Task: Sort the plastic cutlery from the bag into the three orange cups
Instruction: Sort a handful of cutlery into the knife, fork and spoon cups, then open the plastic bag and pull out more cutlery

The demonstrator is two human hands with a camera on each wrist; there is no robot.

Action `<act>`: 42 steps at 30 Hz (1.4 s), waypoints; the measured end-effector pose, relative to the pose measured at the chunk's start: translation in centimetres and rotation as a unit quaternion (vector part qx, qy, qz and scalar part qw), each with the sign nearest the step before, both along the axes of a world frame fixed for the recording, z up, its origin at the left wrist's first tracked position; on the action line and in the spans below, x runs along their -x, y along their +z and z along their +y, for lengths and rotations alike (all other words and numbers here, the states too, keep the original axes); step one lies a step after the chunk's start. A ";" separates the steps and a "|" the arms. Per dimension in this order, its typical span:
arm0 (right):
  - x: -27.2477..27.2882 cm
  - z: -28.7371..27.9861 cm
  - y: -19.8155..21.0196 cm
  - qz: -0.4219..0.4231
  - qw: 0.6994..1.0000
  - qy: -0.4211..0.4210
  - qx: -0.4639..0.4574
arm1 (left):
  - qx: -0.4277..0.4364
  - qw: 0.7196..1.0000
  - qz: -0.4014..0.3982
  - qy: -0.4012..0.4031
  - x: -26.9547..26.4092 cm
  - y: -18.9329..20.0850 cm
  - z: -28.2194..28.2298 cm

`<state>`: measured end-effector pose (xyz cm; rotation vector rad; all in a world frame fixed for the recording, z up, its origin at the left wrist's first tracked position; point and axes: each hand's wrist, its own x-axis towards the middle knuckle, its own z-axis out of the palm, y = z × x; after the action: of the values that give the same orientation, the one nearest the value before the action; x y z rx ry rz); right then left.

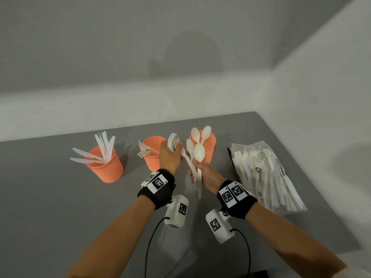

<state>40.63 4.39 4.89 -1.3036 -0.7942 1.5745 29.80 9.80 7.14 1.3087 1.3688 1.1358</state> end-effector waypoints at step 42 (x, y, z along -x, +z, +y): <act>-4.0 9.7 2.1 -0.327 0.888 -0.188 -0.263 | -0.192 0.955 0.214 0.067 3.5 1.3 8.4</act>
<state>44.62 14.05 6.99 -1.4592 -1.1887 0.5271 26.34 18.20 8.46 1.8465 1.6182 1.3082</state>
